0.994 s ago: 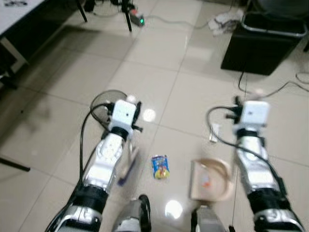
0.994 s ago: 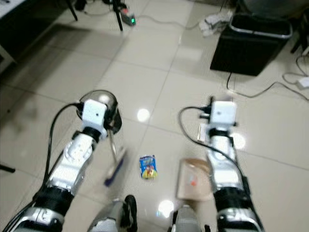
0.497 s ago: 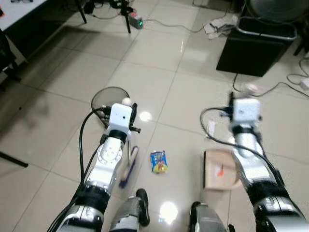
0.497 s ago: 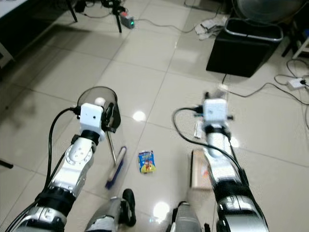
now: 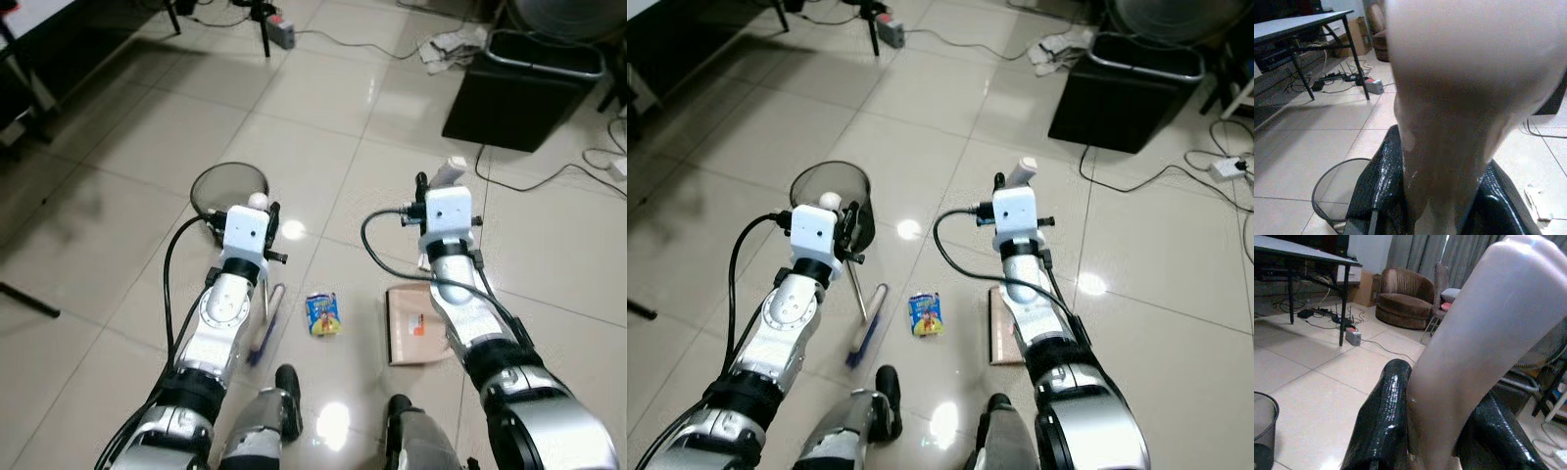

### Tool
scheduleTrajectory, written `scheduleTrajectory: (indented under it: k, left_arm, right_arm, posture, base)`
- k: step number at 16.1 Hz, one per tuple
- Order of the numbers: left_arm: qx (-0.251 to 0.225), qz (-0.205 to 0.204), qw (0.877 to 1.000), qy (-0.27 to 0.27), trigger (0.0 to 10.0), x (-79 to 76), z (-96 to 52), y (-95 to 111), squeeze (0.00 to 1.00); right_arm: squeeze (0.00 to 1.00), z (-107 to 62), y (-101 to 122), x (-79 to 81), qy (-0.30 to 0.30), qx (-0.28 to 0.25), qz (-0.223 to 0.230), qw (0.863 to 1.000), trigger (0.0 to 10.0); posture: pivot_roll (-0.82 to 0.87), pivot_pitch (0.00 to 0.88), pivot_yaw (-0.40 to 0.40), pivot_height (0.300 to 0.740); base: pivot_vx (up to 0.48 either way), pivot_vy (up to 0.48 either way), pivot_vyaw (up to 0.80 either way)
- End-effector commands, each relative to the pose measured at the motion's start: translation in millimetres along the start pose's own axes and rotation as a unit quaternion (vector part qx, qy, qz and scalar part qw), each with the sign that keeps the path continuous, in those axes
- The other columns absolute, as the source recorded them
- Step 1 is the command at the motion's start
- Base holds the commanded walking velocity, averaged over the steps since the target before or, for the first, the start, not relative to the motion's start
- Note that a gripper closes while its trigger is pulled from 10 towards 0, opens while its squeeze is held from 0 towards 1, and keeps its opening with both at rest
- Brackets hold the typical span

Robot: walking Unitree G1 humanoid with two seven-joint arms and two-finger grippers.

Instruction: Sweep floor

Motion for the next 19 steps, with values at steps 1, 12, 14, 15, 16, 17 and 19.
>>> scheduleTrajectory:
  k: [1,12,14,15,16,17,19]
  left_arm:
    - [0.018,0.001,1.000,0.006,10.0,1.1,-3.5,-9.5,0.00]
    - [0.027,0.028,0.999,-0.010,10.0,32.8,-36.6,9.1,0.00]
    - [0.034,0.035,0.999,0.003,10.0,38.2,-39.5,12.2,0.00]
    - [0.040,0.042,0.998,0.012,10.0,40.2,-42.0,12.5,0.00]
    - [0.049,0.053,0.997,0.024,10.0,43.6,-43.7,10.5,0.00]
    - [0.050,0.053,0.997,0.030,10.0,45.2,-46.0,11.0,0.00]
    - [0.040,0.047,0.998,0.027,10.0,42.6,-44.5,17.7,0.00]
  right_arm:
    - [0.00,0.1,4.3,5.1,0.001,-0.011,0.002,1.000,10.0]
    - [0.00,-58.3,-9.7,-71.5,-0.126,0.019,0.051,0.990,10.0]
    - [0.00,-65.1,-11.7,-71.7,-0.106,0.052,0.058,0.991,10.0]
    - [0.00,-70.1,-10.1,-70.5,-0.091,0.064,0.064,0.992,10.0]
    - [0.00,-72.7,-10.7,-67.7,-0.082,0.081,0.072,0.991,10.0]
    - [0.00,-75.9,-8.5,-61.8,-0.074,0.087,0.104,0.988,10.0]
    - [0.00,-76.2,-6.4,-53.9,-0.061,0.102,0.131,0.984,10.0]
  posture:
    - [0.00,0.316,0.048,0.740]
    - [-0.08,0.021,0.092,0.740]
    - [-0.06,0.000,0.082,0.740]
    - [-0.06,0.000,0.079,0.740]
    - [-0.06,0.000,0.076,0.740]
    - [-0.06,0.000,0.069,0.740]
    - [-0.05,0.000,0.076,0.740]
  base:
    - [0.000,0.000,0.00]
    - [0.000,0.000,0.00]
    - [0.000,0.000,0.00]
    - [0.000,0.000,0.00]
    - [0.000,0.000,0.00]
    - [0.000,0.000,0.00]
    - [0.000,0.000,0.00]
Point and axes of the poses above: a point about 5 cm out from each wrist's last joint towards the gripper, its own z axis pointing out of the wrist towards the gripper, its own y axis along the axis of the wrist's last joint, x = y × z, the point moved 3 cm from there along z, pointing out of the wrist towards the gripper, and after that the axes turned 10 degrees about -z, right-handed, at the moved point
